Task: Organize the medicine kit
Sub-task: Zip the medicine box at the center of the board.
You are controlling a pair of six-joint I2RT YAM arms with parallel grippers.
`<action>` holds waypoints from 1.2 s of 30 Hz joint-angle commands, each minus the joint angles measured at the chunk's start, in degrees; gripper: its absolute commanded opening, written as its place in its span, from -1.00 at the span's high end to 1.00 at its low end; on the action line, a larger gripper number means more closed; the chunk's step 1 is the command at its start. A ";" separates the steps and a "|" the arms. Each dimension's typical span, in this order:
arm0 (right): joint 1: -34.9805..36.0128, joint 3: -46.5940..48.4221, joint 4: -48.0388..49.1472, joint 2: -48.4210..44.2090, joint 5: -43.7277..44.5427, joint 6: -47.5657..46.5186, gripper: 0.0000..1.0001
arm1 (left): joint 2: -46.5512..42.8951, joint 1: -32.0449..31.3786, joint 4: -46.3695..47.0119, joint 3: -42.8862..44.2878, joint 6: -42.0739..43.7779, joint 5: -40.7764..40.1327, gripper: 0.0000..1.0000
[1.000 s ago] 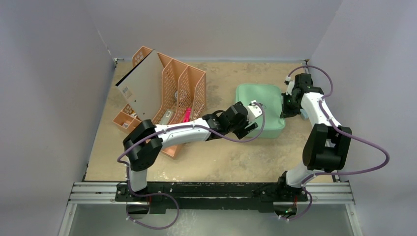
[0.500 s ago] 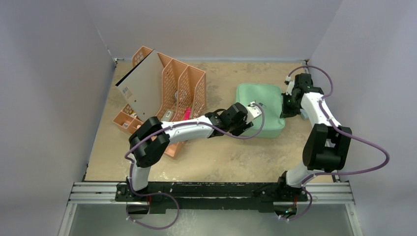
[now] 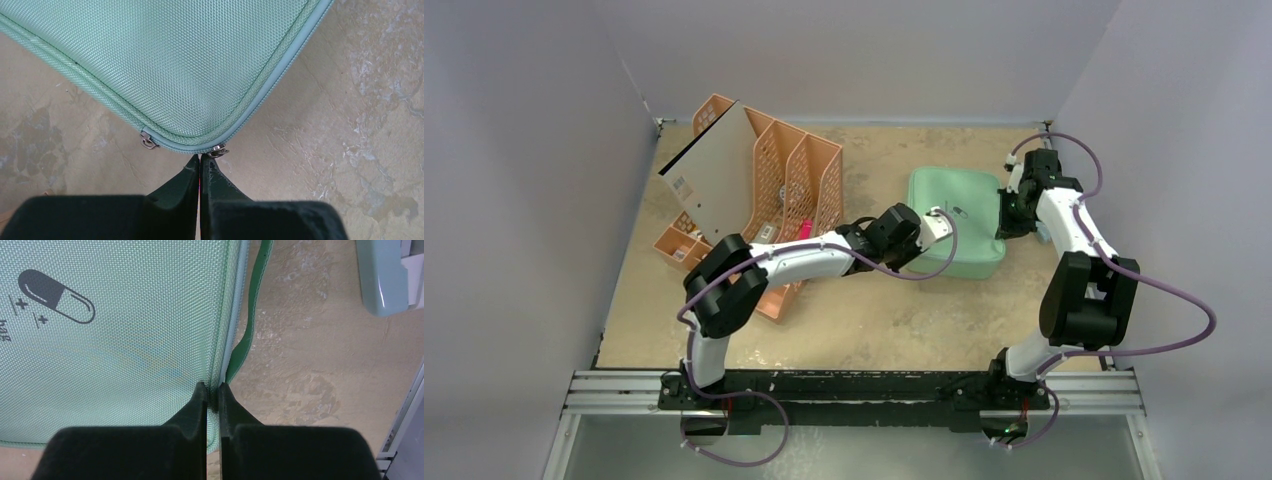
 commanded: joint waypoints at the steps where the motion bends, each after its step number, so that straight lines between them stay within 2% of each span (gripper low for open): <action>1: -0.24 0.91 0.04 -0.73 3.12 -2.45 1.00 | -3.58 1.34 6.07 -0.44 1.56 0.84 1.00; 12: 0.02 2.37 0.60 -1.24 1.77 -0.46 0.99 | -8.12 2.72 9.54 -4.65 -1.48 -0.68 1.00; 15: 0.01 4.54 -1.28 -0.61 3.15 6.25 0.52 | -8.33 2.72 9.62 -4.62 -4.00 -1.49 0.98; 17: 0.07 5.46 -3.62 -1.11 3.78 12.65 0.32 | -8.29 2.72 10.23 -4.65 -5.42 -1.29 0.69; 20: 0.03 5.37 -3.84 -3.80 2.17 20.07 -0.10 | -8.25 2.72 9.48 -4.08 -6.57 -0.49 0.43; 21: 0.01 5.38 -3.86 -4.64 0.45 22.26 -0.40 | -8.50 2.72 9.60 -4.24 -6.78 -0.14 0.38; 22: 0.01 5.16 -3.58 -5.51 -2.07 23.62 -0.90 | -8.93 2.72 10.13 -4.68 -6.80 0.29 0.31; 23: 0.03 4.87 -3.49 -6.36 -3.86 25.03 -0.97 | -9.32 2.72 10.24 -5.29 -6.81 0.68 0.26; 29: 0.08 -0.28 -0.25 -12.91 -12.18 36.43 -0.97 | -11.76 2.70 14.81 -8.84 -8.40 1.95 0.10; 33: 0.02 -11.27 10.99 -19.54 -25.70 47.60 -0.98 | -13.47 2.64 16.51 -10.92 -8.39 3.04 0.05; 36: 0.15 -17.37 20.20 -25.15 -26.79 52.80 -0.91 | -15.07 2.63 18.08 -12.91 -8.30 3.07 0.04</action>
